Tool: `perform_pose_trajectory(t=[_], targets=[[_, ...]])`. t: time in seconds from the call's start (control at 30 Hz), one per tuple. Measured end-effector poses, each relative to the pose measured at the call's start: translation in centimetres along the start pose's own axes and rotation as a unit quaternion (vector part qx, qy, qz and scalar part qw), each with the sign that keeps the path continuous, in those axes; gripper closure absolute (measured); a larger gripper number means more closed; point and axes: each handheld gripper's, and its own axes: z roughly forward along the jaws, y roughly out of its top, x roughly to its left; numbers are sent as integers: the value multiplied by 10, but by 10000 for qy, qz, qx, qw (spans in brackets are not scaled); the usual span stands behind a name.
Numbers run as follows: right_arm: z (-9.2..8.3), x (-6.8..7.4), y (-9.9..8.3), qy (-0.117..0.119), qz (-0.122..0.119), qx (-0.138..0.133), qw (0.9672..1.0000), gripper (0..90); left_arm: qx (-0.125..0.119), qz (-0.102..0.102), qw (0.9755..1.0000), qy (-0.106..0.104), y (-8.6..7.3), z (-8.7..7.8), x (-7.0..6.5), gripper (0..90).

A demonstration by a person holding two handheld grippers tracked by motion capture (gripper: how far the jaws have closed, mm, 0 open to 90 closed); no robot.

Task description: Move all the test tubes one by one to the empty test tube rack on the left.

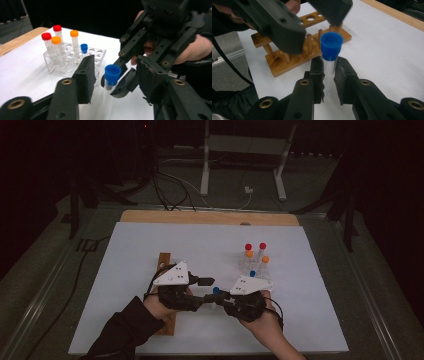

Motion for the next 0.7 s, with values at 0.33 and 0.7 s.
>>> perform_pose_trajectory(t=[0.33,0.7], targets=[[-1,1,1,15,4,-22,10000,766,166,48,9998,113,0,10,1,717],[-2,-2,1,47,89,-69,9999,757,126,221,9995,183,1,10,0,778]])
